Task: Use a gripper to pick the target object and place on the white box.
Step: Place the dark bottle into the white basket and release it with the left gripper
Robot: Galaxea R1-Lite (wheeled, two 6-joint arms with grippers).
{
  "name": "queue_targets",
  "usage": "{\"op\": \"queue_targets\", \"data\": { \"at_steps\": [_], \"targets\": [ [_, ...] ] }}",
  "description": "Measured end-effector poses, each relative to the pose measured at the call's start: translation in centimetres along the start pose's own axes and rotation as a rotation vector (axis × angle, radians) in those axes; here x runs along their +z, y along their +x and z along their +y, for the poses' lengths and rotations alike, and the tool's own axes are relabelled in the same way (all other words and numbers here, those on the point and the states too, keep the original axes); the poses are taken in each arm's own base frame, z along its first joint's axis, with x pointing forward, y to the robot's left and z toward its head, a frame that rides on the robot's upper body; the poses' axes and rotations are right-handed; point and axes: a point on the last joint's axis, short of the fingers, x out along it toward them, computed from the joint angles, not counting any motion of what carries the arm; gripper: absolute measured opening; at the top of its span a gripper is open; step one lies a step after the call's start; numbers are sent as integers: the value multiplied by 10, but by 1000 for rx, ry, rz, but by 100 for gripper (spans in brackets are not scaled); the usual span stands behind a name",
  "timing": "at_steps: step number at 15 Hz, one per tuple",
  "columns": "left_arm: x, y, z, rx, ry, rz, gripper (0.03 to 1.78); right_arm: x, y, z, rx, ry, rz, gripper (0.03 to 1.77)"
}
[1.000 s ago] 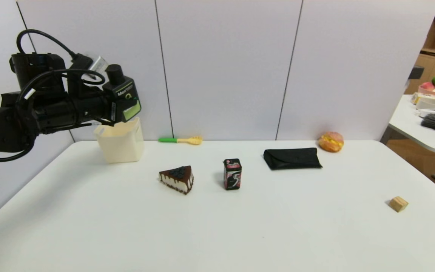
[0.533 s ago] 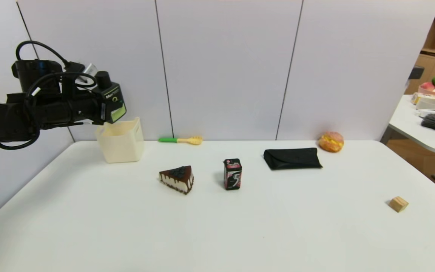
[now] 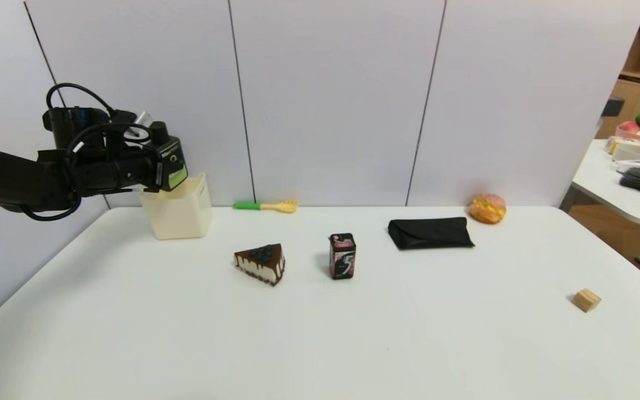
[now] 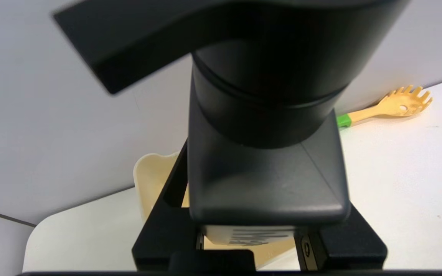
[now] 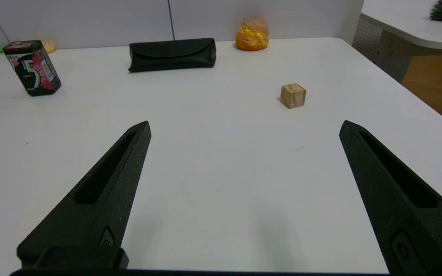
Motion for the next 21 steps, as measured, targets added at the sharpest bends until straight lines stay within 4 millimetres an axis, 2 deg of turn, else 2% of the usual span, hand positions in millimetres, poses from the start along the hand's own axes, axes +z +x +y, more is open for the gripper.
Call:
{"op": "queue_targets", "data": {
  "at_steps": [11,21],
  "targets": [
    [-23,21,3,-14,-18,53,63,0,0,0,0,0,0,170],
    [-32,30,4,-22,-30,70,63,0,0,0,0,0,0,170]
  ]
}}
